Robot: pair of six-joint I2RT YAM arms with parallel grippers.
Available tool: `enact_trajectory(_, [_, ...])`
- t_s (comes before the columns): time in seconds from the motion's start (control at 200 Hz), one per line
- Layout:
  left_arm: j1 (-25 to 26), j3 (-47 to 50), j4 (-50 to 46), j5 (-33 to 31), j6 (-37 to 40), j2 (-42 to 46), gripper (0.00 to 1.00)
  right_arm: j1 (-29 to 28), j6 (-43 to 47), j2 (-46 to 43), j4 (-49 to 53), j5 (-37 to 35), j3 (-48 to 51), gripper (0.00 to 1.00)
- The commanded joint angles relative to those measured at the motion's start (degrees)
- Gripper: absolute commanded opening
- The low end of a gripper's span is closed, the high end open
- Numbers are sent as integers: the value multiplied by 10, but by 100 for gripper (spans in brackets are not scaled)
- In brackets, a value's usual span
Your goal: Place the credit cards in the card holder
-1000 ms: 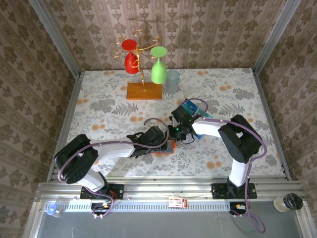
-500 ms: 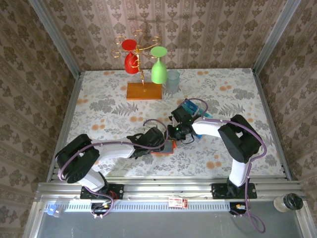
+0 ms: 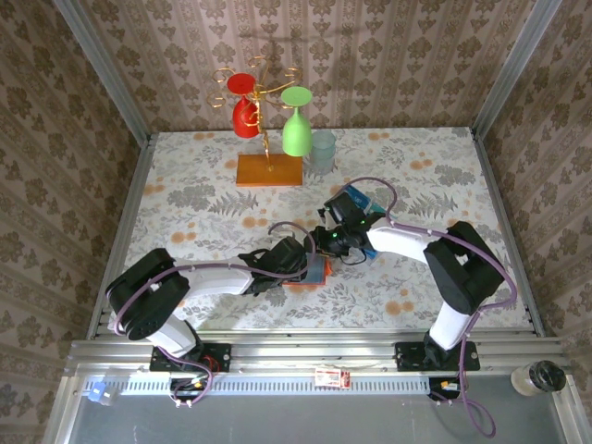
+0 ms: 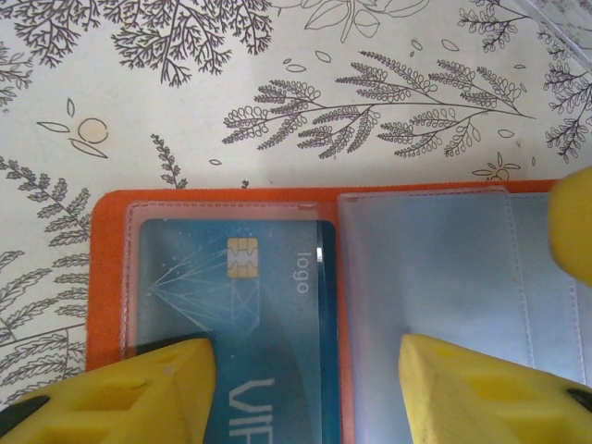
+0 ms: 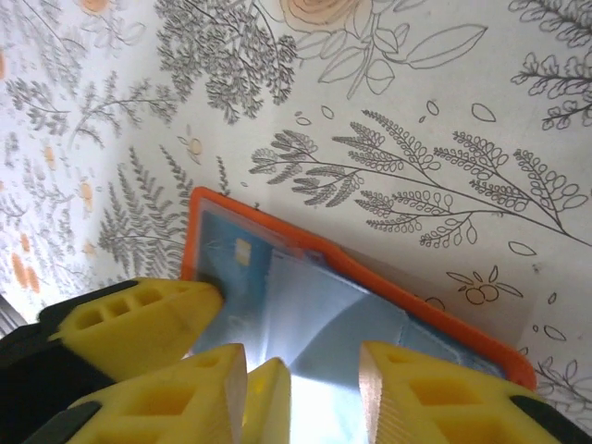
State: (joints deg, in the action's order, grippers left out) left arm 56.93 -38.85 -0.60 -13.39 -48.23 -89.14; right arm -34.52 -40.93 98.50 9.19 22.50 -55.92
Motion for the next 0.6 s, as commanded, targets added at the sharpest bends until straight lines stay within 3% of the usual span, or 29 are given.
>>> enact_trajectory(0.0, [3,18,-26,19,-5,-19,56,2,-13,-2,-1,-7,21,40])
enact_trajectory(0.595, [6,19,-25,19,-7,-17,57,2,-24,45,-35,44,13,43])
